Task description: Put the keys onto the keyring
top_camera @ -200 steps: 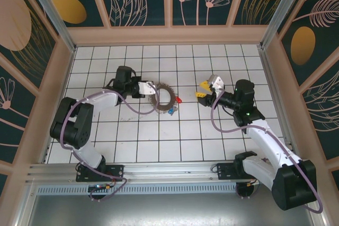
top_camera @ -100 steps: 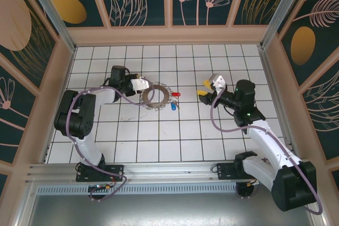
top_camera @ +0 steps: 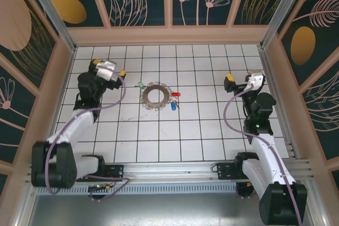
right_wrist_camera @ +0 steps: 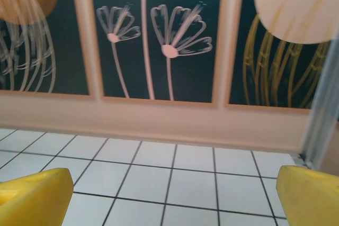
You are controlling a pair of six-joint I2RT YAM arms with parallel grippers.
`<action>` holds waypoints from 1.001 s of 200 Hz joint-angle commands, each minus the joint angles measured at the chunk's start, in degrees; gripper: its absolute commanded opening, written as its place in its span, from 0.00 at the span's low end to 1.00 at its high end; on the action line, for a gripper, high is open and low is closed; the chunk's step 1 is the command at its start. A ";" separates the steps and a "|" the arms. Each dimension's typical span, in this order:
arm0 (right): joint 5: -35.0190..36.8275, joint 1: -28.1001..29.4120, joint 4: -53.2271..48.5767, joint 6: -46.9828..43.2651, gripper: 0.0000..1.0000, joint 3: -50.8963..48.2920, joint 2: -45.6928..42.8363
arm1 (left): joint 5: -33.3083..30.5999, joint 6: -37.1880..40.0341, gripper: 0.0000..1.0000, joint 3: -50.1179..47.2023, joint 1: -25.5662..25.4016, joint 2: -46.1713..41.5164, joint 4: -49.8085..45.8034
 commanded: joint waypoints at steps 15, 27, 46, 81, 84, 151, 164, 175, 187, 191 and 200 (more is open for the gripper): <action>5.70 -0.32 8.99 3.53 0.99 -5.90 2.71 | -8.24 -20.15 0.99 -13.62 1.80 -6.73 6.14; 4.52 -0.32 12.51 4.29 0.99 -8.89 5.07 | -8.03 -22.18 0.99 -18.87 1.79 -7.60 11.55; 6.63 0.24 18.29 4.20 0.99 -13.26 9.53 | -11.82 -23.51 0.99 -25.44 1.76 -6.61 21.93; 9.37 0.08 32.93 3.85 0.99 -18.35 21.56 | -13.84 -19.78 0.99 -25.87 1.76 2.83 32.47; 9.47 0.03 34.49 4.24 0.99 -18.55 22.75 | -13.66 -19.74 0.99 -25.54 1.75 3.54 32.77; 5.60 -1.12 45.47 3.99 0.99 -12.13 43.60 | -18.57 -21.53 0.99 -21.95 1.77 20.67 46.29; 5.50 -1.75 43.29 4.84 0.99 -11.70 43.01 | -19.08 -22.12 0.99 -19.78 1.75 20.00 40.80; 7.54 -1.81 42.36 5.71 0.99 -11.48 43.06 | -19.02 -22.13 0.99 -19.91 1.83 20.08 41.12; 10.25 -2.49 39.64 7.88 0.99 -9.88 43.02 | -19.11 -22.10 0.99 -19.93 1.72 20.12 41.34; 10.24 -2.39 39.73 7.73 0.99 -9.84 43.19 | -19.10 -22.13 0.99 -19.93 1.81 20.06 41.17; 11.32 -1.48 39.23 6.90 0.99 -9.63 43.18 | -19.10 -22.15 0.99 -20.10 1.76 20.06 41.60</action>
